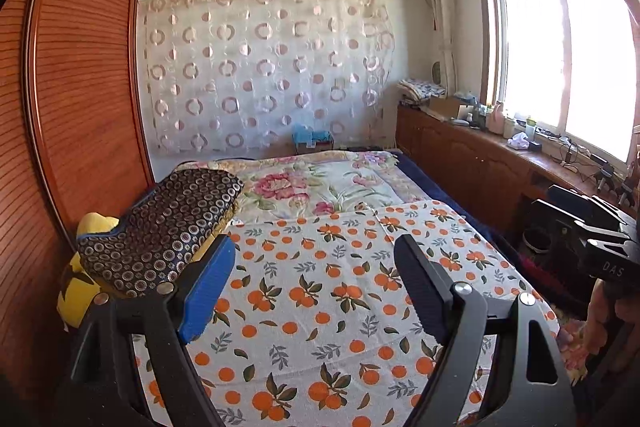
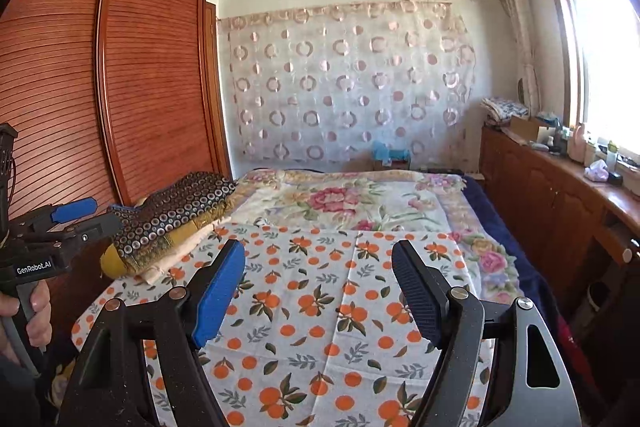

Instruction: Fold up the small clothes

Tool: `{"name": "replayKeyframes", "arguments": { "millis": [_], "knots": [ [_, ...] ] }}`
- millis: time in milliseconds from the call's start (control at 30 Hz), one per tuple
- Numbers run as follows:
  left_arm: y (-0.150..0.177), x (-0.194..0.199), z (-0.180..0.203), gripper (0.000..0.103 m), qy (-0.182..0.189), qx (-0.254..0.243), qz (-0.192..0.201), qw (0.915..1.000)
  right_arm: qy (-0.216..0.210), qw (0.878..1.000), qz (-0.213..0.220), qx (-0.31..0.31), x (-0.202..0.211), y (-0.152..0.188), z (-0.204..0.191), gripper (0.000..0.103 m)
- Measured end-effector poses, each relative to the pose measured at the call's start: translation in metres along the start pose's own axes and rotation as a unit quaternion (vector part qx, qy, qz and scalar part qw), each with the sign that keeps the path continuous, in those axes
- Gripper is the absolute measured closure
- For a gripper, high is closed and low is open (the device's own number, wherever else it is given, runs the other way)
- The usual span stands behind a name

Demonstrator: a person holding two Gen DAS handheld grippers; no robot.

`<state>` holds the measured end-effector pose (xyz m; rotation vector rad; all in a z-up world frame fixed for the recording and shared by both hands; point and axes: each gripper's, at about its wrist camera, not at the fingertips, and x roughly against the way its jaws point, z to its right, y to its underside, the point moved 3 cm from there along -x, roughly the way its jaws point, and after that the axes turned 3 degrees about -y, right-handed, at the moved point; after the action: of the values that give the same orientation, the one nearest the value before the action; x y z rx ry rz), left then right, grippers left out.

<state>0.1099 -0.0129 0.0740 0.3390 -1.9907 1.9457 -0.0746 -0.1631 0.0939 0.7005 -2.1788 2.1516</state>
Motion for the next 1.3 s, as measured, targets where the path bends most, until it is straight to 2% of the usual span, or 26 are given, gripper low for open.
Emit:
{"name": "replayKeyframes", "arguments": {
  "millis": [100,133,200,433,1300],
  "knots": [
    [-0.003,0.008,0.002,0.021,0.002,0.000,0.008,1.0000,0.002,1.000,0.006,0.003,0.008,0.002,-0.007,0.025],
    [-0.004,0.011,0.002,0.021,0.002,0.000,0.010,0.9999,0.002,1.000,0.008,0.004,0.009,0.001,-0.006,0.020],
    [-0.005,0.016,0.001,0.021,-0.001,0.000,0.015,0.9999,0.003,1.000,0.012,0.002,0.001,0.003,0.002,0.018],
    [-0.005,0.021,-0.006,0.021,-0.012,0.006,0.019,0.9997,0.011,1.000,0.021,-0.001,0.000,0.009,0.008,0.017],
    [0.009,0.011,-0.007,0.021,-0.014,0.010,0.011,0.9998,0.013,1.000,0.016,0.007,0.000,0.011,0.022,0.017]
  ]
}}
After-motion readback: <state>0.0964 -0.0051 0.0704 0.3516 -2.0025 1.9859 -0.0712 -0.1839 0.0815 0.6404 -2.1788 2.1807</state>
